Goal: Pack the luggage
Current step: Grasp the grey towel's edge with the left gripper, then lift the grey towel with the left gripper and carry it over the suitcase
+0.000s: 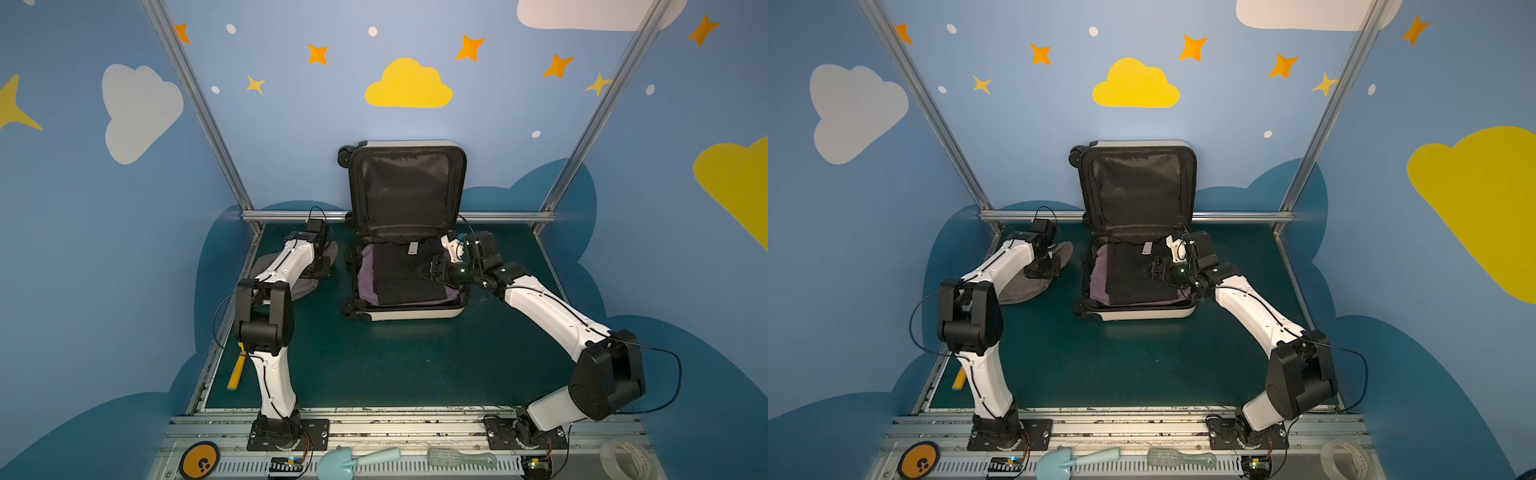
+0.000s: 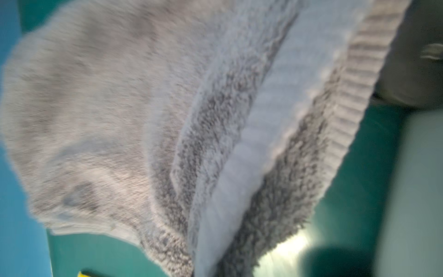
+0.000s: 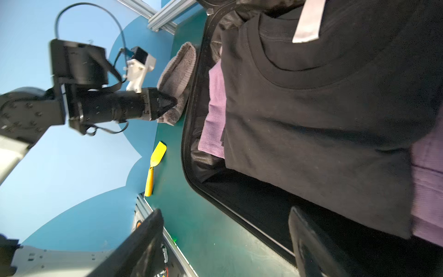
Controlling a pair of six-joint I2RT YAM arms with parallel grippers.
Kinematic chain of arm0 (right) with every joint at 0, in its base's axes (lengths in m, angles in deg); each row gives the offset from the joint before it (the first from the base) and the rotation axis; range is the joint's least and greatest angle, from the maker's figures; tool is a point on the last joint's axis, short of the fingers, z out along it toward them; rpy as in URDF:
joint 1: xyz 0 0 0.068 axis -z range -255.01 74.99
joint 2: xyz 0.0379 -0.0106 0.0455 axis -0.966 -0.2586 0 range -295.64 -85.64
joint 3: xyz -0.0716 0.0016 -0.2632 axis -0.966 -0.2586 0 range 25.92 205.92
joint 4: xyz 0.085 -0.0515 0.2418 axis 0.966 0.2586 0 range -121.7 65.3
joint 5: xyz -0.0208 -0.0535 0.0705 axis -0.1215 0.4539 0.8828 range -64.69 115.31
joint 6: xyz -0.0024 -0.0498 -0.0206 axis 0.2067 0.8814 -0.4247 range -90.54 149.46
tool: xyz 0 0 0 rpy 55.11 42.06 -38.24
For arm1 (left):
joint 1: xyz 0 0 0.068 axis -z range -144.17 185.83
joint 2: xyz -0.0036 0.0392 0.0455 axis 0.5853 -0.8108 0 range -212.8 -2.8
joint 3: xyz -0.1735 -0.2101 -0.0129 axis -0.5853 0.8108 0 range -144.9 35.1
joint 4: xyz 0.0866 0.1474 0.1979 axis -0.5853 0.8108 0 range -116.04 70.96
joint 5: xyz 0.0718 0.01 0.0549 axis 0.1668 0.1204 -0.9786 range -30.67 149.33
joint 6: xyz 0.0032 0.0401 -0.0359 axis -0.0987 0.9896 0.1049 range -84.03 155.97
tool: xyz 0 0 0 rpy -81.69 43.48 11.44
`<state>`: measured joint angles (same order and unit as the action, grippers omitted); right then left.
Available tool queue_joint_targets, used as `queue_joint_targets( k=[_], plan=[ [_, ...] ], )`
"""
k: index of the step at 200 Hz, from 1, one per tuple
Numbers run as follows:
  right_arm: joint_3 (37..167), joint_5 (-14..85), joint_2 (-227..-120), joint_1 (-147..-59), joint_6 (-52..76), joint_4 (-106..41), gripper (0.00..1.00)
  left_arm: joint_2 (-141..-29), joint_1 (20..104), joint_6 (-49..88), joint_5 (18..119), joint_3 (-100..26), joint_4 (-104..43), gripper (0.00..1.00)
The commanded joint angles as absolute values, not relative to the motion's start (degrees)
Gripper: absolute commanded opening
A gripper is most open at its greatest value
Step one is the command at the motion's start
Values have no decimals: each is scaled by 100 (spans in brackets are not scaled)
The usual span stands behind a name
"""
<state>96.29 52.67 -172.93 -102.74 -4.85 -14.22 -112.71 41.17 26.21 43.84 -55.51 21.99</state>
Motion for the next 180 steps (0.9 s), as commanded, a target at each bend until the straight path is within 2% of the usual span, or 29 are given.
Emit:
queue_joint_targets(
  k=[1,29,53,105,180],
  plan=[
    [9560,5424,-17349,-10378,-491,-1567,81,-10765,4119,2407,4903,-5069,2159,3],
    [9544,5485,-17434,-10462,-500,-1540,80,-10217,4119,2272,5197,-4572,2029,3],
    [9560,5534,-17532,-10500,-541,-1543,80,-9880,4119,2256,5483,-4620,2100,3],
    [9801,5647,-17795,-10510,-563,-1527,80,-9354,4141,2226,6172,-5454,2245,3],
    [10136,5880,-18038,-10463,-566,-1490,80,-9510,4237,2011,6941,-7071,2568,3]
  ],
)
